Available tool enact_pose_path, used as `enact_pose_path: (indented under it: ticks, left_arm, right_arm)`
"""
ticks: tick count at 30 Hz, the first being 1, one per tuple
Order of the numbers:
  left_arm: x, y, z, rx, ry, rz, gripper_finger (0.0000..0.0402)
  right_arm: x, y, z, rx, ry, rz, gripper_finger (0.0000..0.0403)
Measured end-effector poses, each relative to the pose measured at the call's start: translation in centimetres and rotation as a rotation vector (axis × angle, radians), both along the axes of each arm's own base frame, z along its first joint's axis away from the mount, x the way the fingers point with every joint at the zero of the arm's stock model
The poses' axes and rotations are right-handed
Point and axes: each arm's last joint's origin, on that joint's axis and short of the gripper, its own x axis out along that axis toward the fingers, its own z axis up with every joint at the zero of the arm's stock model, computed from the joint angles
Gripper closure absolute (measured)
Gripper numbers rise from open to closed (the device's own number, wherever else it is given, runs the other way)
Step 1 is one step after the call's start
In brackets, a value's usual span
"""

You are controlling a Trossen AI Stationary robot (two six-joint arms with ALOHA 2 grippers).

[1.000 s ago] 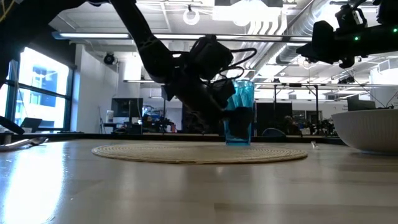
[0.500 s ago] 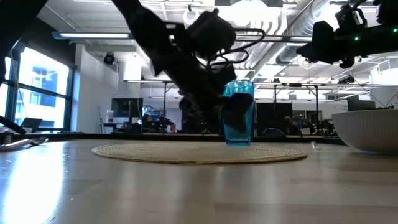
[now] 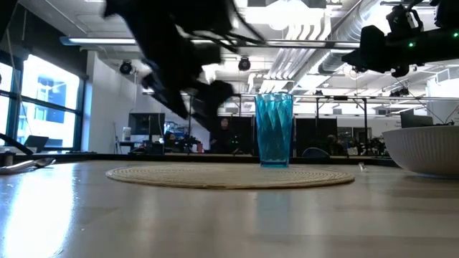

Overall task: Pick & Place Utensil
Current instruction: Put the white bowl on the brown tablemat below the blue cup

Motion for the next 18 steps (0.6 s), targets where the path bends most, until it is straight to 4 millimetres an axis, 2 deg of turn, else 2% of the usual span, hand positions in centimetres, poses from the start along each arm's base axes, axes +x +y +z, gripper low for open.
enact_pose_path:
  ticks: [4, 8, 15, 18]
  left_arm:
    - [-3.5, -0.9, 1.5, 0.052, -0.020, 0.103, 0.0018]
    - [-6.5, -0.9, 1.7, 0.037, -0.081, 0.145, 0.0018]
    - [-11.0, -0.3, 1.3, -0.048, -0.196, 0.147, 0.0018]
    - [-12.4, 0.2, 1.4, -0.087, -0.260, 0.119, 0.0018]
  right_arm:
    - [0.0, 0.0, 0.2, 0.026, -0.062, 0.012, 0.0274]
    - [0.0, 0.1, 0.2, 0.083, -0.137, 0.068, 0.0274]
    - [1.1, 0.5, 0.2, 0.135, -0.133, 0.259, 0.0274]
    - [2.3, 1.0, 0.2, 0.177, -0.055, 0.287, 0.0274]
